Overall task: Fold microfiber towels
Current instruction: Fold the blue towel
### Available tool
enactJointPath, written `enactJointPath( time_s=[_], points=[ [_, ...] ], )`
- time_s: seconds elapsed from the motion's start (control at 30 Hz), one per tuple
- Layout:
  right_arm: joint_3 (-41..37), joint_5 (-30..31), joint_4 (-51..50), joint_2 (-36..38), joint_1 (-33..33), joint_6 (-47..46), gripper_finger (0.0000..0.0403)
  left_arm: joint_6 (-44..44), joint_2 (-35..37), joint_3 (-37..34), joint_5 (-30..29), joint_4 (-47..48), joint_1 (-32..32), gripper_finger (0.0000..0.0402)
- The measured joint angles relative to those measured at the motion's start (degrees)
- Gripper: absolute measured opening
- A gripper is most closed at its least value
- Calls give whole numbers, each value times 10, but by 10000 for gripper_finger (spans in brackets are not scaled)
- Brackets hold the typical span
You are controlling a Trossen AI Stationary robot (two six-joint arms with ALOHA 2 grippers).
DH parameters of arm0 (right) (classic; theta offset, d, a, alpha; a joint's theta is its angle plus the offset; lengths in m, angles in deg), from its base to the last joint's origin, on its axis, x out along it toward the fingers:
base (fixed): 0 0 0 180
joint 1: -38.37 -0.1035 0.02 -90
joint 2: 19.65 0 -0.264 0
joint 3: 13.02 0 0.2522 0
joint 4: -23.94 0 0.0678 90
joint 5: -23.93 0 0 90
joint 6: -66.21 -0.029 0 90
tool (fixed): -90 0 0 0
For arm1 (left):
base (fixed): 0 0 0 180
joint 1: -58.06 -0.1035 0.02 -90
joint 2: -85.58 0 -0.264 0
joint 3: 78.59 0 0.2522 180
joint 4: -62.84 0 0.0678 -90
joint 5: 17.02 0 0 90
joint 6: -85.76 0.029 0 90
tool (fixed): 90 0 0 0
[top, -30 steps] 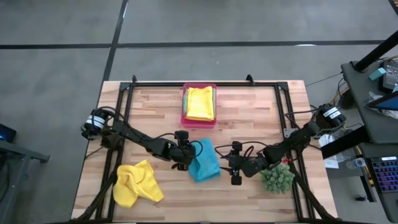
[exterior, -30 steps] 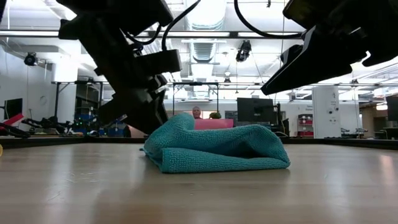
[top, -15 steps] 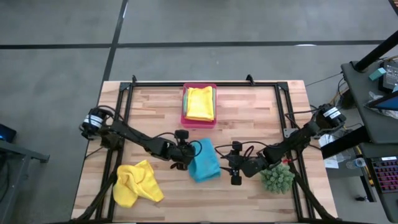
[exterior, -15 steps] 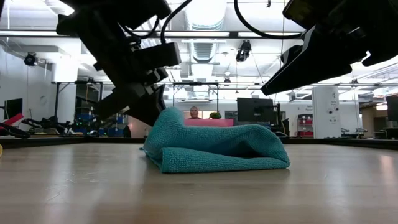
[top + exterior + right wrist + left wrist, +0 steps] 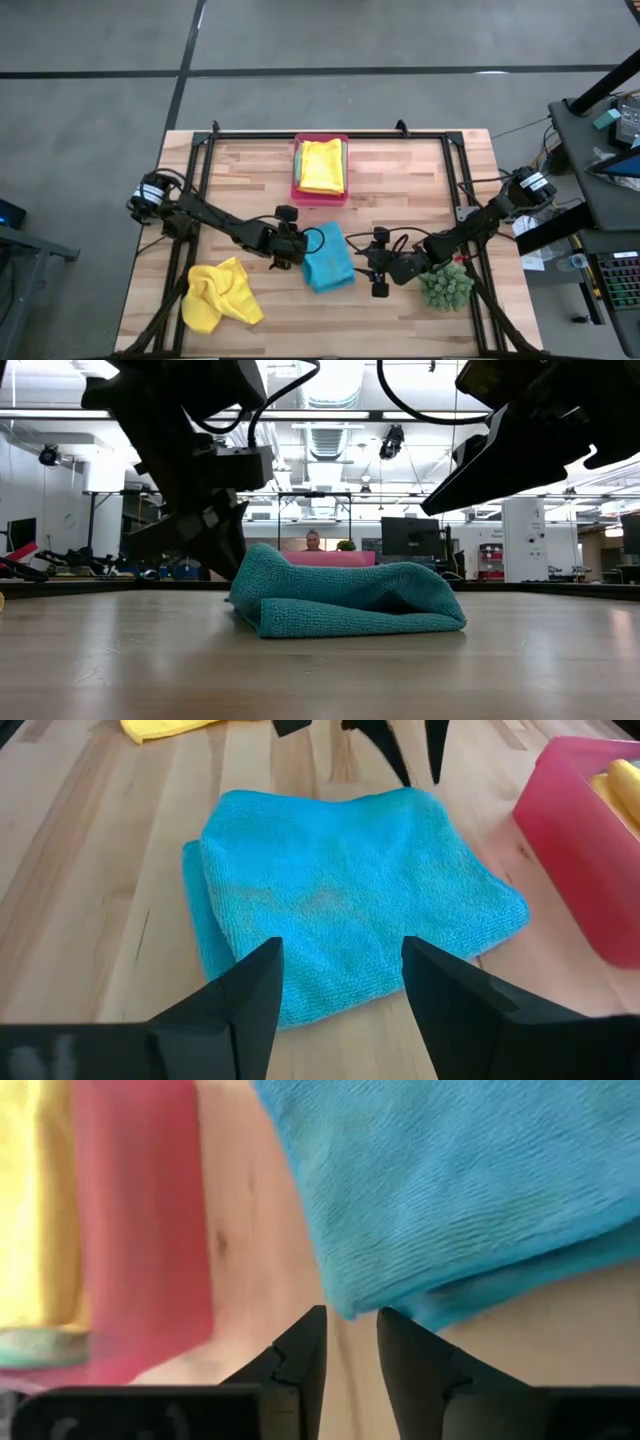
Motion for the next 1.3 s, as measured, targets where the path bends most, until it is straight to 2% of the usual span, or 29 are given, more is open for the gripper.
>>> enactJointPath(
  time_s=[0.2, 0.33, 0.4, 0.6, 0.7, 0.8, 1.07, 1.3],
  points=[
    [-5, 0, -1, 0, 1, -3, 194, -2, 16, 10, -21, 38, 0, 78],
    [-8, 0, -1, 0, 3, -9, 194, -43, 32, 19, -18, 33, 2, 78],
    [-9, 0, 1, 0, 4, -9, 194, -68, 40, 22, -3, 18, 2, 78],
    [-12, 14, 1, 0, 5, -8, 194, -107, 38, 23, 94, -114, 5, 78],
    [-13, 14, 8, 0, 5, -8, 194, -106, 17, 23, 106, -156, 10, 77],
    [-14, 13, 38, -8, 5, -5, 194, -107, 0, 22, 109, -155, 10, 77],
    [5, 7, 163, -96, 14, 51, 194, -107, -20, 22, 99, -151, 9, 77],
    [37, -49, 163, -163, 39, 53, 179, -107, -24, 13, 119, -151, 10, 77]
  ],
)
